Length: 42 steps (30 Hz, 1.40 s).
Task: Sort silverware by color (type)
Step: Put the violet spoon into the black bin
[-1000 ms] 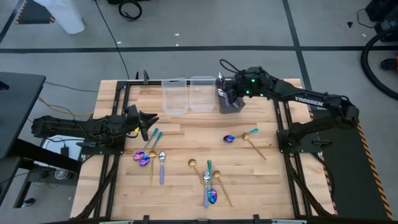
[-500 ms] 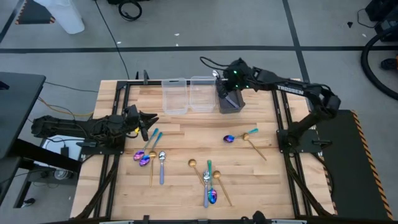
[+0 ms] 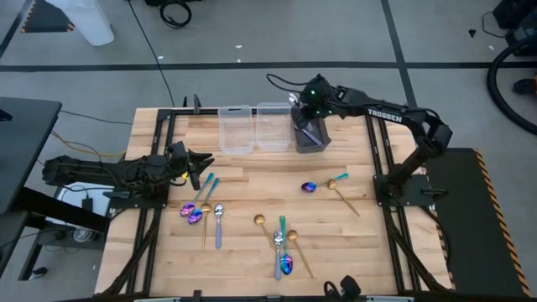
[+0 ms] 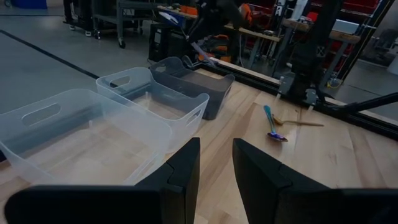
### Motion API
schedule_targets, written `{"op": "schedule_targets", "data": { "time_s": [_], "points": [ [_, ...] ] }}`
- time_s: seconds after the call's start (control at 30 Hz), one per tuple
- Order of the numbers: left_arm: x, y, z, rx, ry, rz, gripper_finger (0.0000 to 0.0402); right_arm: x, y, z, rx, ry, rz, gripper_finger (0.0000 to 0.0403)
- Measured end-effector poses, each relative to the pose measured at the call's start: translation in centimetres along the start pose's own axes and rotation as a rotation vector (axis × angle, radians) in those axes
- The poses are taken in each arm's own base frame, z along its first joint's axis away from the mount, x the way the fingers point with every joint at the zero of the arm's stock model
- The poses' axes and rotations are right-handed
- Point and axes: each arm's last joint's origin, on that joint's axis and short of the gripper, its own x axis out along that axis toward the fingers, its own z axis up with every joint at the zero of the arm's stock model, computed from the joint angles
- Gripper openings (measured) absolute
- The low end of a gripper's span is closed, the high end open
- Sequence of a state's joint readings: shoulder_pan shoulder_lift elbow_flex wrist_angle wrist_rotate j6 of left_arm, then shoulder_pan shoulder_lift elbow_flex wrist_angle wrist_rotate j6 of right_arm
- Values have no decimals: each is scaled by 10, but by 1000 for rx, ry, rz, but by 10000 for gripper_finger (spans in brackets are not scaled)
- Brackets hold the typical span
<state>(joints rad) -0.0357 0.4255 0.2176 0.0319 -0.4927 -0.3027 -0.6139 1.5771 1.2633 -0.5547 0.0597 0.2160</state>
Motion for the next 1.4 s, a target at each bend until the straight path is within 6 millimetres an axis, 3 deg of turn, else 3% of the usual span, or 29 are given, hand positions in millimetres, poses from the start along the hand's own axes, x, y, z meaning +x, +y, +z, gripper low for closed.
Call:
{"op": "schedule_targets", "data": {
  "time_s": [0.53,1.03,1.4],
  "points": [
    [0,0,0,1,2,1,102,32,-10,-19,-42,157,-143,60],
    [0,0,0,2,3,1,102,63,-23,-52,-4,211,-161,60],
    [0,0,0,0,1,0,102,75,-35,-78,33,244,-136,60]
  ]
}}
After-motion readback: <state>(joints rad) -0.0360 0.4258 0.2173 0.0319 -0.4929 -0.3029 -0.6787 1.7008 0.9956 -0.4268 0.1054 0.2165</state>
